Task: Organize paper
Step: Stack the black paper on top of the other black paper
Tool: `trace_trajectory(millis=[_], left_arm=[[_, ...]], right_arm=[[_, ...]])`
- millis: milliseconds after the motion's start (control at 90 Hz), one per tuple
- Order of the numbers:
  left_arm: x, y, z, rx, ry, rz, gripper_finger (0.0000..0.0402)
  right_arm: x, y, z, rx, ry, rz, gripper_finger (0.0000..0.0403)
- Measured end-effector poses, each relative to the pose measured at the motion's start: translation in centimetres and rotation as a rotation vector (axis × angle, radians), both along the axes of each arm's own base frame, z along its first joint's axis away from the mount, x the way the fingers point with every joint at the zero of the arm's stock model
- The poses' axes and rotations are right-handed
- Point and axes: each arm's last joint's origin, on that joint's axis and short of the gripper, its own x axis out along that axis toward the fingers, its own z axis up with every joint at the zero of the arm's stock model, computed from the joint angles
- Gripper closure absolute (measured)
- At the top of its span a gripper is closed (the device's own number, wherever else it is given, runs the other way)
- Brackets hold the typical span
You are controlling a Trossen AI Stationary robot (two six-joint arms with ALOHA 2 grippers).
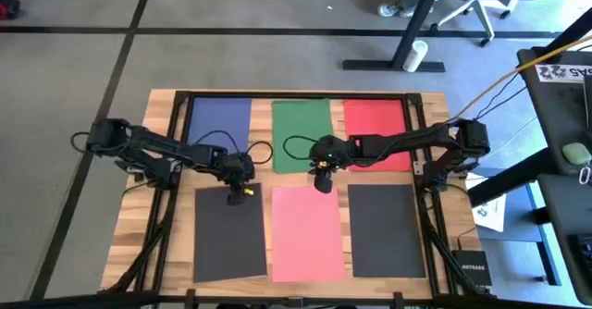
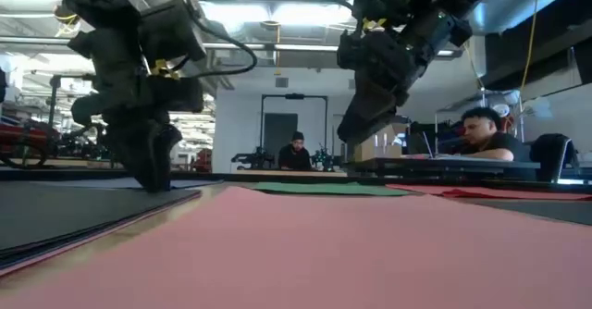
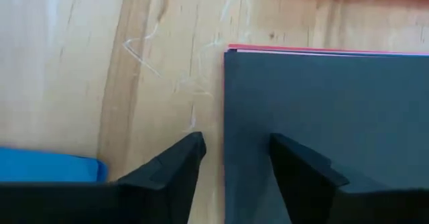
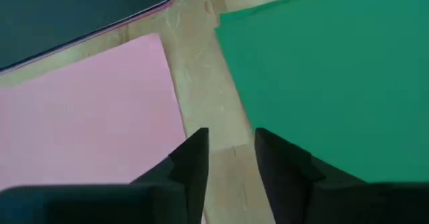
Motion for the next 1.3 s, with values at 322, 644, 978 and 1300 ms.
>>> trace_trajectory(millis=[322,644,978,1300], left_arm=[[0.0,0.0,0.0,0.007,0.009,-0.004,0.0338],[0.7,0.0,2.1,0.000,-0.021,-0.027,0.0365],[1.0,0.0,2.7,-0.006,-0.028,-0.012,0.0358],[-0.1,0.3,2.3,-0.031,0.087,0.038,0.0278]], right_arm=[[0.0,0.0,0.0,0.001,-0.001,-0.001,0.0290],[0.0,0.0,0.0,0.001,-0.001,-0.001,0.0290],[0.2,0.0,0.1,-0.001,-0.020,-0.001,0.0290],[0.3,0.0,0.3,0.005,-0.048,0.006,0.0290]])
